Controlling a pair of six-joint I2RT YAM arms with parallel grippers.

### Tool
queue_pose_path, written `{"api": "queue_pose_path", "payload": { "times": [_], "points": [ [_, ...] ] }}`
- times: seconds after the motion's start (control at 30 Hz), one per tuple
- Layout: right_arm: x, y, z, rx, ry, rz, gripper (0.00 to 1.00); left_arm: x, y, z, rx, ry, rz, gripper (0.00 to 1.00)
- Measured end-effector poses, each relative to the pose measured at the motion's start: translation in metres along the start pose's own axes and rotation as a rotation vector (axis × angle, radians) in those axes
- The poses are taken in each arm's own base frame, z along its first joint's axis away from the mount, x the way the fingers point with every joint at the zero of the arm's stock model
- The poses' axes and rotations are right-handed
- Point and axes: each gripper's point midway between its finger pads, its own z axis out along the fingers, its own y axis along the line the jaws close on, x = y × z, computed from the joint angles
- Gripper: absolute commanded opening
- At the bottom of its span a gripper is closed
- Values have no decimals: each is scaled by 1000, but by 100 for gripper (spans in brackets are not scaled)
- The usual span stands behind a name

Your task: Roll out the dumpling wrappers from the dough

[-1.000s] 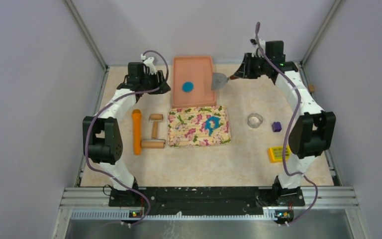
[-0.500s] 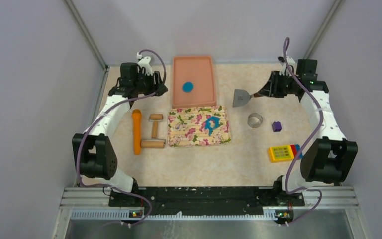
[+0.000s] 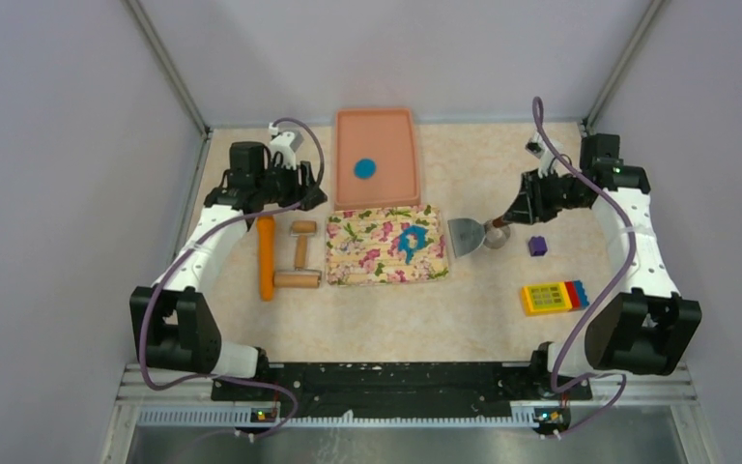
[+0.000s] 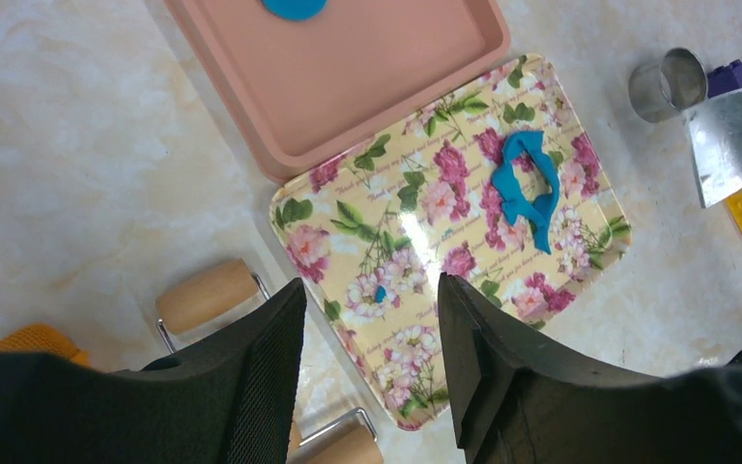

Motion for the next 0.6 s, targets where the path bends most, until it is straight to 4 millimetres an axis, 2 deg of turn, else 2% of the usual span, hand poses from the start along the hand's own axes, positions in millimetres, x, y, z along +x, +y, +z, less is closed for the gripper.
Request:
{"api": "queue_pose_path", "payload": {
  "times": [0.2,0.33,0.6],
  "points": [
    [37,12,-1,-88,113,-86,0,14,-3,0,19,24,-14,56],
    [73,17,5,-143,184,-108,0,23,-3,2,25,40,-28,57],
    [126,37,27,-248,324,-200,0,23,-5,2,39,39,-42,58]
  ]
}}
